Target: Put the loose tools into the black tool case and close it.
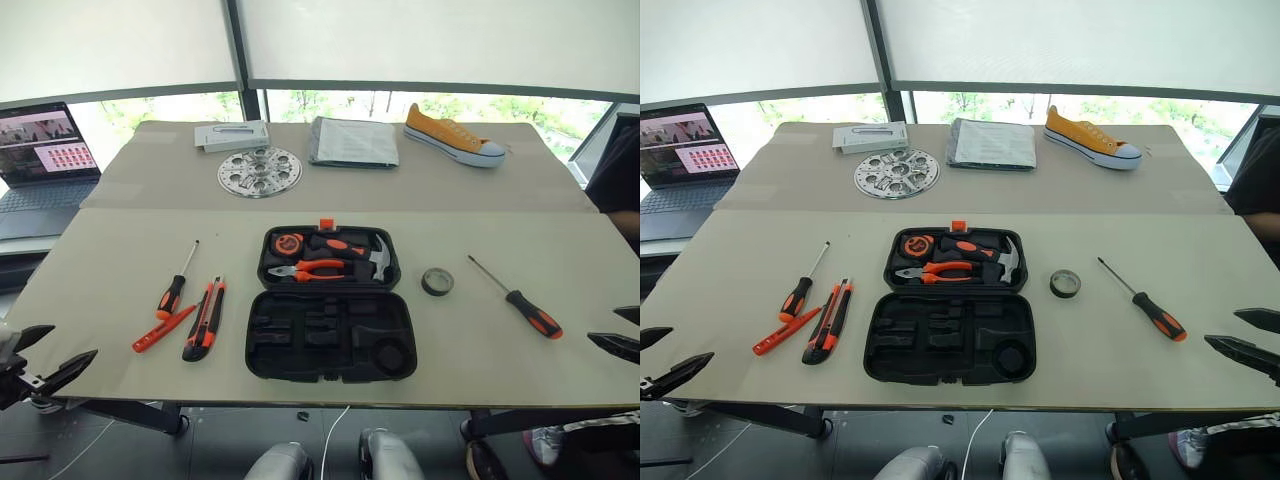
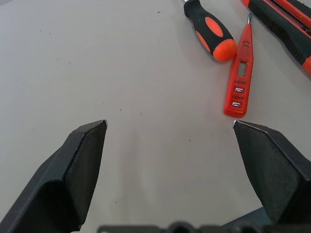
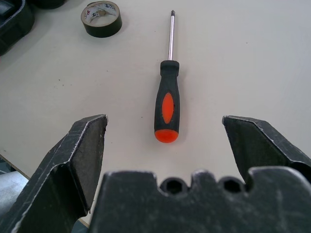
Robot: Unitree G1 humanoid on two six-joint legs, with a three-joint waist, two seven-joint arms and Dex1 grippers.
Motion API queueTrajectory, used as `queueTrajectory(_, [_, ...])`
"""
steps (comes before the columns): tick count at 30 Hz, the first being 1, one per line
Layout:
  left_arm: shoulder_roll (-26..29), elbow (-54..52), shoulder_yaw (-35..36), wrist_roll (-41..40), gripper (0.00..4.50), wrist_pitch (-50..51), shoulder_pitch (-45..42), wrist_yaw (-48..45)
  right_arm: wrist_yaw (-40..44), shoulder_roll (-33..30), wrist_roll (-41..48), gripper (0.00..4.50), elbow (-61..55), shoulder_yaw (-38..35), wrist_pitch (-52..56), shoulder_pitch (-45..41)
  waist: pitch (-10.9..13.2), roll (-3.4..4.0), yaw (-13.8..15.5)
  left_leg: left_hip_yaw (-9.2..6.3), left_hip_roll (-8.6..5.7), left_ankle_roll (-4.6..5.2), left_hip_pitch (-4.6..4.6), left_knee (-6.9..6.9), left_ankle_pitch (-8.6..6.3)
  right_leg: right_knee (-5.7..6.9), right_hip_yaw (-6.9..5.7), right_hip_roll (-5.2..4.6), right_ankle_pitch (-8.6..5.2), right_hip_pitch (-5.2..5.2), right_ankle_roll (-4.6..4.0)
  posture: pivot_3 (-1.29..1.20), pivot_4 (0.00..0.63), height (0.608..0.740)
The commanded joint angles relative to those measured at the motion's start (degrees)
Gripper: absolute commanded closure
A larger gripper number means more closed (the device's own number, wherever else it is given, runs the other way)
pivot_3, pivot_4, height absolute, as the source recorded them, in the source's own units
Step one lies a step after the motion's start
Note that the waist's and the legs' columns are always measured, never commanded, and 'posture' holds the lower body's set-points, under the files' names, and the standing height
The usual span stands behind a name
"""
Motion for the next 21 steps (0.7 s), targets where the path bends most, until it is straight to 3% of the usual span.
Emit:
queueTrajectory(1, [1.32,-0.56,0.43,0.32,0.04,0.53,0.13,0.19,-0.22,0.09,0.38,0.09,0.26,-1.50,-2.14,-0.41,0.00,0.00,0.00,0.00,0.00,0.00,0.00,0.00,0.00,0.00,0.00,0.00,0.00,0.00,0.00,0.00,0.150,0.737])
queueTrajectory(4, [2.59,-2.65,-1.52,-1.23,0.04,8.14,-2.58,3.13,-1.30,0.41,0.94,0.09,-1.99,-1.25,-2.15,-1.65,0.00,0.00,0.01,0.01,-0.01,0.00,0.02,0.00,0.00,0.01,0.01,0.00,0.00,0.01,0.00,0.00,0.150,0.737])
queueTrajectory(11, [6.78,-10.01,-7.31,-6.51,0.04,26.47,-13.25,8.72,-2.47,0.34,6.39,0.09,-20.87,0.26,7.14,-2.00,0.02,0.01,0.01,0.04,-0.01,-0.07,0.12,0.01,0.04,0.30,0.22,0.07,0.00,0.00,0.01,0.00,0.150,0.737])
queueTrajectory(17, [7.68,-7.84,-14.58,-9.95,0.04,41.55,-26.21,14.63,-3.84,0.55,10.79,0.09,-35.53,5.07,11.22,-6.24,0.05,-0.02,-0.14,0.05,-0.04,-0.15,0.16,0.01,0.09,0.48,0.29,0.11,0.00,-0.05,0.00,0.00,0.150,0.737])
queueTrajectory(21, [5.10,-2.19,-19.89,-9.67,0.04,48.08,-34.14,18.68,-5.62,1.38,14.42,0.09,-42.83,10.93,13.41,-12.55,0.12,-0.10,-0.20,0.18,-0.05,-0.16,0.20,0.01,0.09,0.62,0.35,0.15,0.00,-0.12,0.00,0.00,0.150,0.737])
